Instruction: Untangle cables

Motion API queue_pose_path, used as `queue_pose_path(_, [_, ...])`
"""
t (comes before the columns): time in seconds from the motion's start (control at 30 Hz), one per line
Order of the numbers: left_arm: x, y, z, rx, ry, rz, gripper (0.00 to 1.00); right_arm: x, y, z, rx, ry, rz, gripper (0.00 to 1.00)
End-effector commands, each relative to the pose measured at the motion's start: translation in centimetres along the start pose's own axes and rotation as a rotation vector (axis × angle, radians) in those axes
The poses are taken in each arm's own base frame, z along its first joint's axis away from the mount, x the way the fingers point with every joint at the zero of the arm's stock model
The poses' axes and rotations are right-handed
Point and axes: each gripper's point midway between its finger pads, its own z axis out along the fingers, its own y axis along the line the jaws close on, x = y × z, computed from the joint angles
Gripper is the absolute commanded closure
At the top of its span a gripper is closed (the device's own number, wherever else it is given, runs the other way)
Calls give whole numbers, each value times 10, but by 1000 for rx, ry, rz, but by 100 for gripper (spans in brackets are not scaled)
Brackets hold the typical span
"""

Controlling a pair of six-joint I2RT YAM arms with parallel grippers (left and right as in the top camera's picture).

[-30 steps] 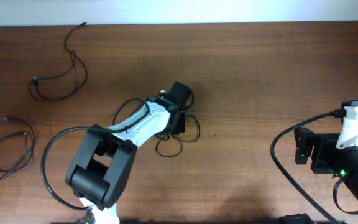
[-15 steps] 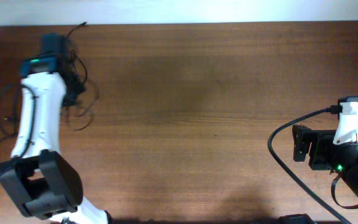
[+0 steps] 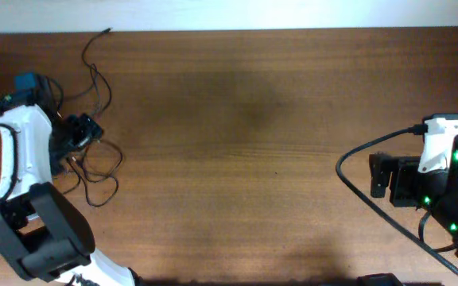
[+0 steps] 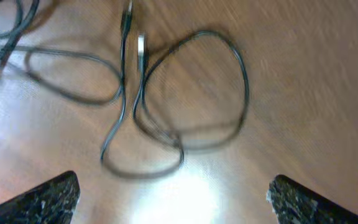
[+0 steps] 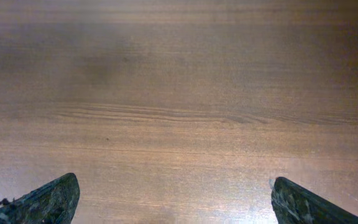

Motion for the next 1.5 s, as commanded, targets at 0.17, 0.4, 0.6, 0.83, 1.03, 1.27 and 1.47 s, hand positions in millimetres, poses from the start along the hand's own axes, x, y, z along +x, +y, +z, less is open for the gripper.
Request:
queue_pose_path(0.17, [5, 25, -36, -84, -125, -35, 11, 4, -1, -2, 1, 21, 5, 2])
queue_pose_path(0.4, [-6, 35, 57, -93, -258, 27, 36, 9, -1, -3, 4, 41, 4, 2])
queue_pose_path(0.6, [-9, 67, 84, -117, -313, -55, 2, 9, -3, -1, 15, 44, 3, 2])
queue_pose_path(0.83, [-12, 59, 92, -66, -332, 76, 34, 9, -3, -1, 15, 44, 0, 2])
queue_pose_path(1.03, [13, 53, 142, -28, -168, 93, 36, 9, -3, -1, 15, 45, 0, 2])
queue_pose_path(1.27, [39, -11, 141, 303, -60, 145, 100, 9, -3, -1, 15, 46, 1, 2])
queue_pose_path(1.47, [-26, -31, -27, 346, -236, 167, 1, 9, -3, -1, 15, 45, 1, 1])
